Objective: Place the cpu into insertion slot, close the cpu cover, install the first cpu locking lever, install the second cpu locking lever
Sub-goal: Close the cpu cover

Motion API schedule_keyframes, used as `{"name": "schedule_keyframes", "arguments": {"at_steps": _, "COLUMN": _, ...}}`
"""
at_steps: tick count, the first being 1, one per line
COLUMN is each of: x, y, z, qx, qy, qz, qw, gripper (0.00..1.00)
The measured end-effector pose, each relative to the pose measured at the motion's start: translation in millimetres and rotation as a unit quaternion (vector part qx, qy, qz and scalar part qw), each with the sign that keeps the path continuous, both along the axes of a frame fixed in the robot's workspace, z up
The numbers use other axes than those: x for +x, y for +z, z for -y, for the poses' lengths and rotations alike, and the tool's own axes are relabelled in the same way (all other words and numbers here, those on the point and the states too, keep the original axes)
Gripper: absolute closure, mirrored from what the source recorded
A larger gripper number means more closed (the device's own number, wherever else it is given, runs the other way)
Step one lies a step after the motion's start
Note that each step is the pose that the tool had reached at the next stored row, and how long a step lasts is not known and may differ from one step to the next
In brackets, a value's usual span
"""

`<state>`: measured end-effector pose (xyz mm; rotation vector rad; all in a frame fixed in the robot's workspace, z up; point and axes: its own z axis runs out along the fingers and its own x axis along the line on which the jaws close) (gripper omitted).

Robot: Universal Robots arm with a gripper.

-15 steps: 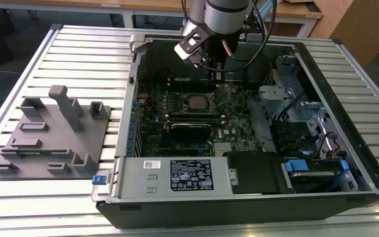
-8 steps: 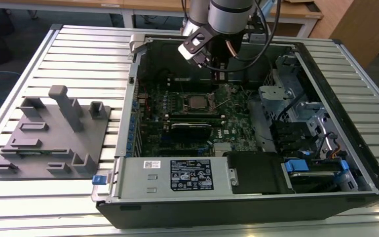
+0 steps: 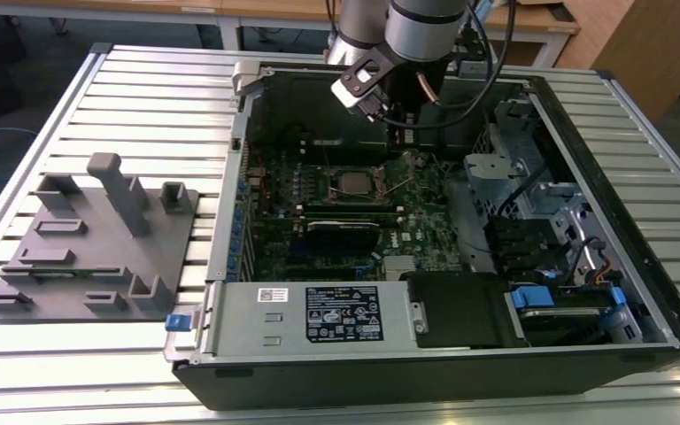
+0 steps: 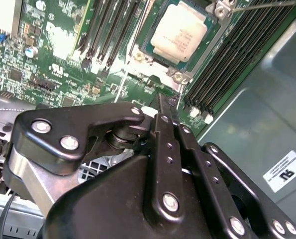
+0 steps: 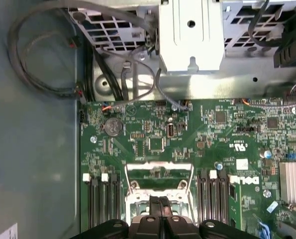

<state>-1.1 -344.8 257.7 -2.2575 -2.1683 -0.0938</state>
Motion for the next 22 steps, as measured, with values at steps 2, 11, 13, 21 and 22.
{"name": "schedule_keyframes", "arguments": {"at_steps": 2, "x": 2.9, "y": 0.0, "z": -0.1, "qx": 0.0, "qy": 0.0, "qz": 0.0, "qw": 1.0, "gripper": 0.9}}
{"name": "schedule_keyframes", "arguments": {"at_steps": 11, "x": 13.3, "y": -0.1, "z": -0.7, "qx": 0.0001, "qy": 0.0, "qz": 0.0, "qw": 1.0, "gripper": 0.9}}
{"name": "schedule_keyframes", "arguments": {"at_steps": 13, "x": 15.1, "y": -0.1, "z": -0.8, "qx": 0.0, "qy": 0.0, "qz": 0.0, "qw": 1.0, "gripper": 0.9}}
{"name": "schedule_keyframes", "arguments": {"at_steps": 21, "x": 21.7, "y": -0.1, "z": -1.1, "qx": 0.0, "qy": 0.0, "qz": 0.0, "qw": 1.0, "gripper": 0.9}}
{"name": "schedule_keyframes", "arguments": {"at_steps": 22, "x": 22.8, "y": -0.1, "z": -1.1, "qx": 0.0, "qy": 0.0, "qz": 0.0, "qw": 1.0, "gripper": 0.9}}
